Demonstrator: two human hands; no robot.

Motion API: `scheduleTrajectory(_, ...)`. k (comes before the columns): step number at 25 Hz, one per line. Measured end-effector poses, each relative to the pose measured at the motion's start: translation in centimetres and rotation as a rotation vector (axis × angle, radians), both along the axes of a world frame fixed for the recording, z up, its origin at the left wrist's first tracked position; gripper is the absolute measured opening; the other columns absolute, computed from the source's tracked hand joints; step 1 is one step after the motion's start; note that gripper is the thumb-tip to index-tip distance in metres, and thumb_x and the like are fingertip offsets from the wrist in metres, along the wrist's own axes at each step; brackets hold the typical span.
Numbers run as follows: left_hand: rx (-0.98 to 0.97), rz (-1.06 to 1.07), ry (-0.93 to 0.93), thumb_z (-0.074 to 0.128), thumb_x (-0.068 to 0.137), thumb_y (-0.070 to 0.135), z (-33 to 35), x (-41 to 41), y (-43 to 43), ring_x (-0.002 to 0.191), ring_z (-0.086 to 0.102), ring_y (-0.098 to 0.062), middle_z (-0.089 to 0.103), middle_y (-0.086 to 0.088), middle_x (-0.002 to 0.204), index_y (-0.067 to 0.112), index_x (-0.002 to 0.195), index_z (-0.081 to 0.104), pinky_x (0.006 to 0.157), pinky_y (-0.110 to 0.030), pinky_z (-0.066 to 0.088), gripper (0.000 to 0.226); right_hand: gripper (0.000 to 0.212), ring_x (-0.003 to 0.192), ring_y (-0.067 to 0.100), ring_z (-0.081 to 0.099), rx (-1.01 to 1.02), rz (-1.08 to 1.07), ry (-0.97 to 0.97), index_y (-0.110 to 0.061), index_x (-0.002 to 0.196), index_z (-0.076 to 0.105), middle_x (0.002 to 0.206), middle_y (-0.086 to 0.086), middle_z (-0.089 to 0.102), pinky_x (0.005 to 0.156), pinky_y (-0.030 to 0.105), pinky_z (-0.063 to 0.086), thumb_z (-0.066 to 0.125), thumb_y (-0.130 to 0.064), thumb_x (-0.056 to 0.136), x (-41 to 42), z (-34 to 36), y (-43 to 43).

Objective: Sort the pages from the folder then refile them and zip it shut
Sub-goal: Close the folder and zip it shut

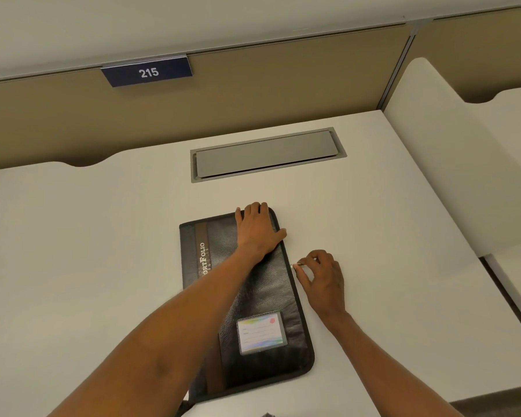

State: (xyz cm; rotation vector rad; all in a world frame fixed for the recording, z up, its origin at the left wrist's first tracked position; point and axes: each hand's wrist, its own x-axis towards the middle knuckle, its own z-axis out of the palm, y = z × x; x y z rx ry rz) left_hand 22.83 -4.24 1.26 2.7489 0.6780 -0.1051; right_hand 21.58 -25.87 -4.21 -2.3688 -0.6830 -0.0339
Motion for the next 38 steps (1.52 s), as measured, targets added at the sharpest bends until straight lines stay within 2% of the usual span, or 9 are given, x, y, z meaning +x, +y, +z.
scheduleTrajectory(11, -0.015, -0.044, -0.004, 0.061, 0.087, 0.063, 0.1, -0.8, -1.5, 0.147, 0.034, -0.028, 0.043, -0.009, 0.155, 0.013, 0.154, 0.038, 0.128, -0.055, 0.004, 0.087, 0.011, 0.092, 0.016, 0.056, 0.035, -0.074, 0.022, -0.020, 0.094, 0.071, 0.101, -0.005, 0.059, 0.079, 0.038, 0.047, 0.072, -0.031, 0.094, 2.5, 0.0, 3.0)
scheduleTrajectory(16, -0.020, -0.048, -0.009, 0.055, 0.094, 0.066, 0.2, -0.9, -1.2, 0.150, 0.031, -0.026, 0.040, -0.007, 0.157, 0.014, 0.155, 0.037, 0.128, -0.057, -0.002, 0.082, 0.006, 0.094, 0.015, 0.057, 0.101, -0.033, 0.060, -0.020, 0.096, 0.070, 0.101, -0.007, 0.059, 0.082, 0.036, 0.046, 0.074, -0.025, 0.093, 2.4, 0.0, 3.1)
scheduleTrajectory(26, -0.017, -0.043, -0.041, 0.058, 0.091, 0.063, 0.4, -0.7, -1.1, 0.144, 0.038, -0.026, 0.047, -0.007, 0.149, 0.014, 0.147, 0.046, 0.129, -0.053, 0.003, 0.075, 0.011, 0.089, 0.015, 0.060, 0.153, -0.119, 0.111, -0.020, 0.090, 0.069, 0.097, -0.007, 0.060, 0.078, 0.043, 0.054, 0.077, -0.027, 0.090, 3.1, -0.3, 3.6)
scheduleTrajectory(33, 0.006, -0.064, -0.067, 0.052, 0.093, 0.066, -0.2, -0.9, -0.9, 0.142, 0.040, -0.026, 0.048, -0.006, 0.147, 0.013, 0.148, 0.046, 0.129, -0.053, 0.005, 0.076, 0.009, 0.093, 0.014, 0.058, 0.093, -0.102, 0.104, -0.023, 0.090, 0.072, 0.099, -0.008, 0.060, 0.086, 0.038, 0.048, 0.078, -0.029, 0.089, 6.0, 0.4, 5.5)
scheduleTrajectory(38, -0.005, -0.062, -0.108, 0.049, 0.094, 0.063, -0.5, -1.1, -0.9, 0.140, 0.042, -0.026, 0.049, -0.007, 0.145, 0.012, 0.147, 0.047, 0.129, -0.053, 0.008, 0.074, 0.009, 0.093, 0.015, 0.058, 0.055, -0.059, 0.113, -0.024, 0.090, 0.074, 0.098, -0.008, 0.060, 0.085, 0.036, 0.046, 0.078, -0.031, 0.089, 8.3, 0.4, 7.0)
